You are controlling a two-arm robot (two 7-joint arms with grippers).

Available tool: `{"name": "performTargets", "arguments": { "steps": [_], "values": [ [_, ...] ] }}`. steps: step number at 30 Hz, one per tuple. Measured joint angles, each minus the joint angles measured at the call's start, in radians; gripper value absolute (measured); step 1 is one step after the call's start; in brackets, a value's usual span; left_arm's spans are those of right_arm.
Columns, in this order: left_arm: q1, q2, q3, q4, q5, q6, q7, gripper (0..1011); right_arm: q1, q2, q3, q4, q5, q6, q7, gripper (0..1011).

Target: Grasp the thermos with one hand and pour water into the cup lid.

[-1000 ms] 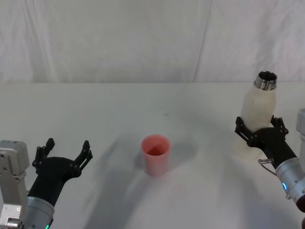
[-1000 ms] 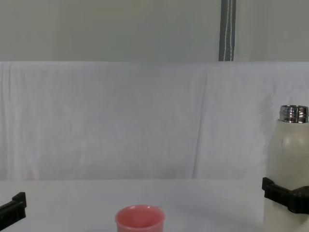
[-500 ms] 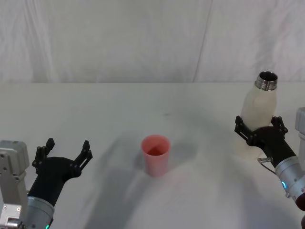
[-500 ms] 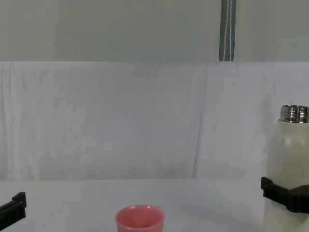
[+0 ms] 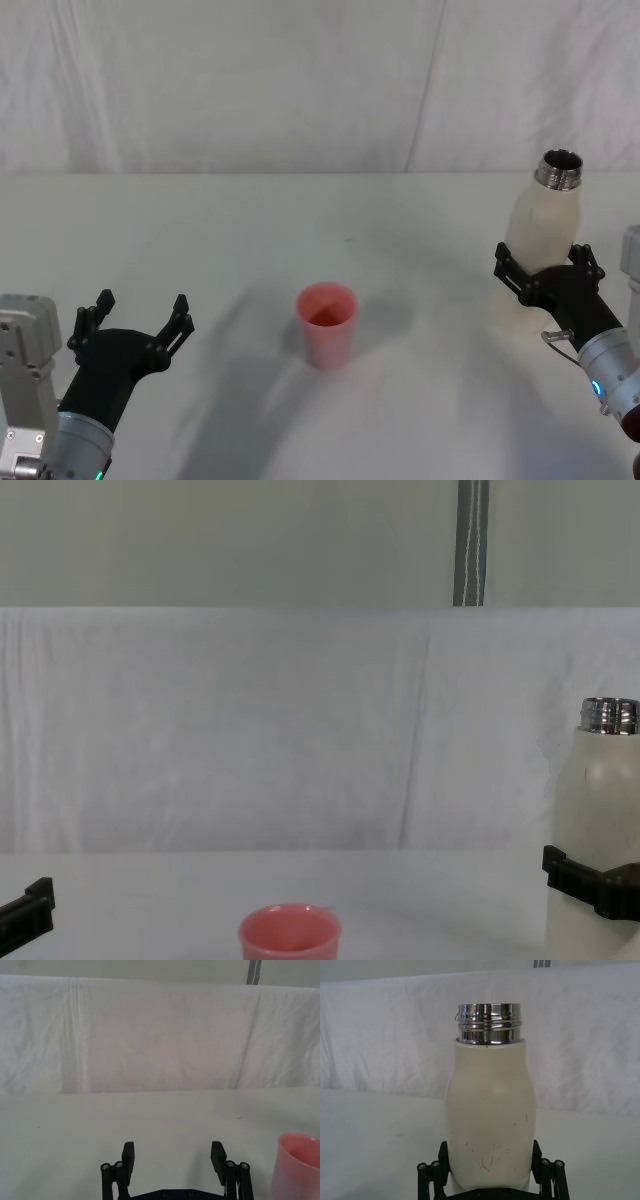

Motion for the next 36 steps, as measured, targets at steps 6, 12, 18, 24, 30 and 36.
{"name": "performTargets", "arguments": {
  "steps": [6,12,18,24,30,36],
  "values": [
    [0.000,0.000,0.000,0.000,0.000,0.000,0.000,1001,0.000,0.000,0.000,-0.001,0.000,0.000,0.000,950],
    [0.000,0.000,0.000,0.000,0.000,0.000,0.000,1001,-0.001,0.003,-0.001,-0.008,0.001,-0.001,0.006,950],
    [0.000,0.000,0.000,0.000,0.000,0.000,0.000,1001,0.000,0.019,-0.010,-0.035,0.000,-0.009,0.024,950],
    [0.000,0.000,0.000,0.000,0.000,0.000,0.000,1001,0.003,0.043,-0.023,-0.089,-0.022,0.010,0.028,950],
    [0.000,0.000,0.000,0.000,0.000,0.000,0.000,1001,0.003,0.061,-0.030,-0.134,-0.037,0.033,0.028,951],
    [0.000,0.000,0.000,0.000,0.000,0.000,0.000,1001,-0.001,0.066,-0.031,-0.144,-0.039,0.040,0.029,951]
  ]
}}
